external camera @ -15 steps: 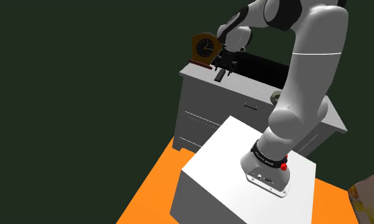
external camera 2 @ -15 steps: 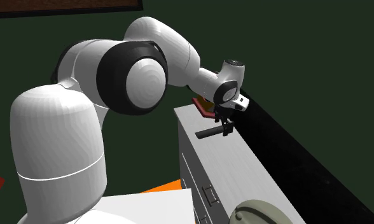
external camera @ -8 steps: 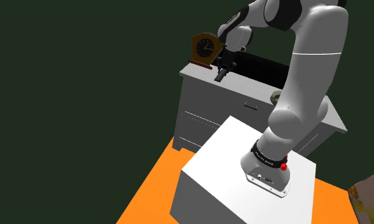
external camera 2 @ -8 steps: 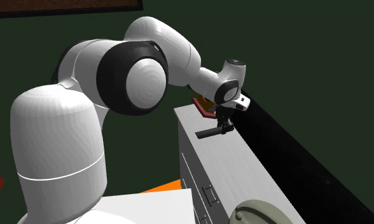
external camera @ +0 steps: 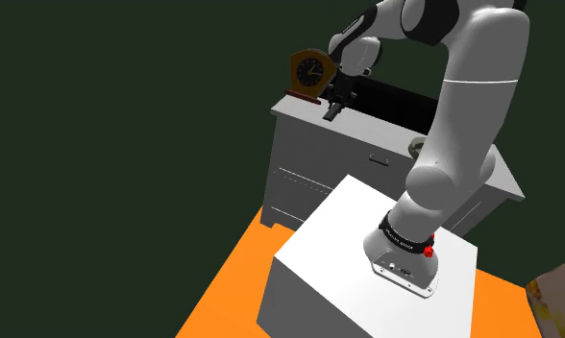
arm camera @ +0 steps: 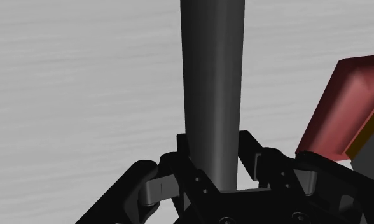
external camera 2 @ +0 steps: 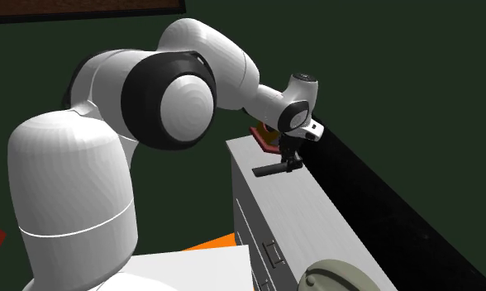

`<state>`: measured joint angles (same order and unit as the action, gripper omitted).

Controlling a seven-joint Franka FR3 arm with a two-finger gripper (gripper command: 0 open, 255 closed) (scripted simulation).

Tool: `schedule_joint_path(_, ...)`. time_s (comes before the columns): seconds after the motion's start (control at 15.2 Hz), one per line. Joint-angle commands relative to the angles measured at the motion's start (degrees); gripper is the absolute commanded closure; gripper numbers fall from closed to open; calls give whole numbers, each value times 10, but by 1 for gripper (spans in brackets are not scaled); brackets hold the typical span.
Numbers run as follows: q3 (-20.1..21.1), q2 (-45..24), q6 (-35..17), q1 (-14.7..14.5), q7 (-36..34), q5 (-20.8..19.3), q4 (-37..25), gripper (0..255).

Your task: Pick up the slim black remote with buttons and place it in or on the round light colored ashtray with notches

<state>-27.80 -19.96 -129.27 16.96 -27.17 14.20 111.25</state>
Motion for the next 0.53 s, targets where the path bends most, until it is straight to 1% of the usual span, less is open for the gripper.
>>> schedule_joint_path(0.0, -3, 9, 11, -2, -4, -6, -4, 255)
schedule_joint_path(0.46, -11, 37, 55, -8, -18, -27, -24, 255)
